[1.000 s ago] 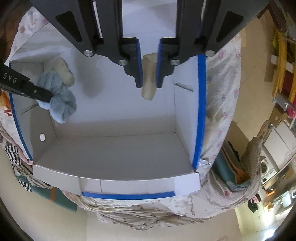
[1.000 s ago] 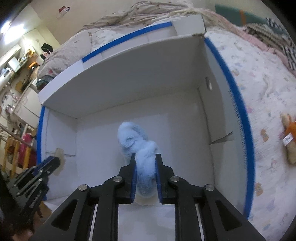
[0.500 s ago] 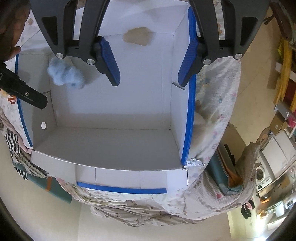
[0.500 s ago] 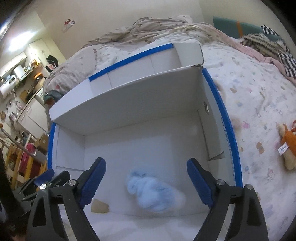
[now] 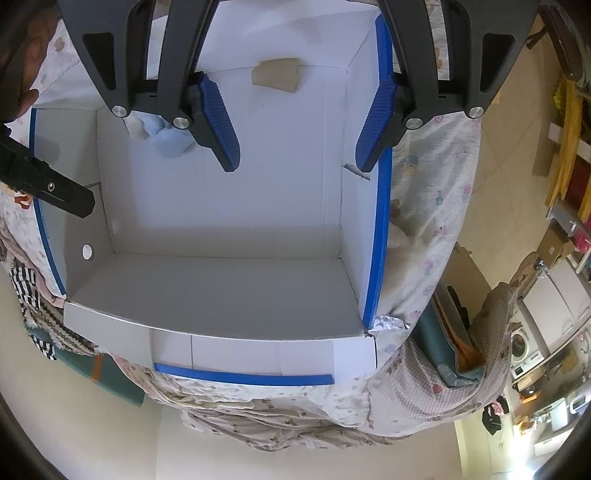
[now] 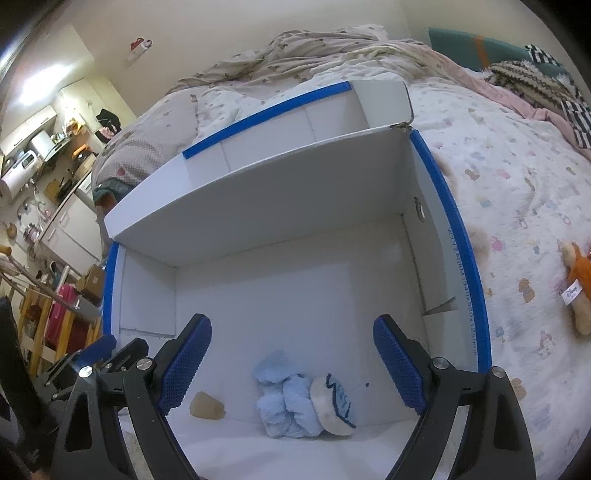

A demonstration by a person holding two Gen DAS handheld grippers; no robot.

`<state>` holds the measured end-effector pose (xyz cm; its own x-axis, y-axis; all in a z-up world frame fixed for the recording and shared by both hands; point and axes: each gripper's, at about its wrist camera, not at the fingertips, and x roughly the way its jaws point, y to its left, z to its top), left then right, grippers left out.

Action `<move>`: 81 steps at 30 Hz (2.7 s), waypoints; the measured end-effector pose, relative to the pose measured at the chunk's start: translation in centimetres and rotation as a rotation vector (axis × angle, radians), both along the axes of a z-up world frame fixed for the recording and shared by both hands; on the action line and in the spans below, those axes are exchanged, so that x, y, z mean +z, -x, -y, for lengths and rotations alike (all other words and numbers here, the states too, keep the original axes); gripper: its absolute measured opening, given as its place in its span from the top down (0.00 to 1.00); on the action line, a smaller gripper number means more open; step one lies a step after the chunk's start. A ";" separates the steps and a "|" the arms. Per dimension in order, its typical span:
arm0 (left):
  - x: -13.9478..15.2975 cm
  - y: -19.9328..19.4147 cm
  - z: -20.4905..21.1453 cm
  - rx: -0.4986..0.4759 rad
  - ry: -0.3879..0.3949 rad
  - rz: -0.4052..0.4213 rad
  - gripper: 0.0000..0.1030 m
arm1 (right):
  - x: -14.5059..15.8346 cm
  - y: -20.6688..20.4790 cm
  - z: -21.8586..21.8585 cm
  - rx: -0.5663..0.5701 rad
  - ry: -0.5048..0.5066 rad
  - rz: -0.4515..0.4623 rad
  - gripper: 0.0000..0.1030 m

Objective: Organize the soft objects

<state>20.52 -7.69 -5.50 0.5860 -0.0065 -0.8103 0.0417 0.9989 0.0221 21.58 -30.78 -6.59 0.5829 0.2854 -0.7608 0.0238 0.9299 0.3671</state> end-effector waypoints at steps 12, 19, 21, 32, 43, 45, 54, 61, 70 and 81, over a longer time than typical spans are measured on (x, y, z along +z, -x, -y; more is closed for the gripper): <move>4.8 3.0 -2.1 -0.020 0.081 0.056 0.39 | 2.4 3.7 -0.4 0.033 -0.036 0.026 0.08; 5.3 6.9 -4.1 0.007 0.055 0.067 0.34 | 2.2 7.7 -0.9 0.035 -0.070 0.021 0.08; 4.8 7.8 -5.0 0.027 0.052 0.049 0.34 | 1.7 8.7 -1.1 0.033 -0.089 0.004 0.08; 2.0 12.2 -7.5 0.096 0.064 -0.004 0.34 | 0.9 12.5 -1.5 -0.003 -0.092 -0.014 0.08; -0.9 13.2 -9.1 0.181 0.125 -0.119 0.34 | -3.5 11.8 -5.0 0.138 -0.153 -0.194 0.09; -1.3 13.1 -9.3 0.200 0.122 -0.137 0.34 | -4.6 11.2 -6.3 0.184 -0.172 -0.237 0.16; -2.1 12.4 -9.8 0.223 0.152 -0.174 0.34 | -8.8 9.4 -10.2 0.274 -0.086 -0.365 0.52; -2.6 12.0 -9.5 0.222 0.160 -0.192 0.34 | -7.9 10.0 -10.7 0.328 -0.056 -0.322 0.95; -2.9 12.2 -9.4 0.217 0.124 -0.191 0.34 | -3.1 11.9 -9.5 0.376 -0.115 -0.125 0.98; -2.6 12.4 -9.2 0.213 0.111 -0.177 0.34 | -7.6 8.8 -8.9 0.246 -0.108 -0.318 0.52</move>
<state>8.16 1.51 -8.08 0.4332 0.0070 -0.9013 -0.1757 0.9814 -0.0768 12.77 -21.87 -14.24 0.2285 0.4752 -0.8497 -0.0661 0.8783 0.4735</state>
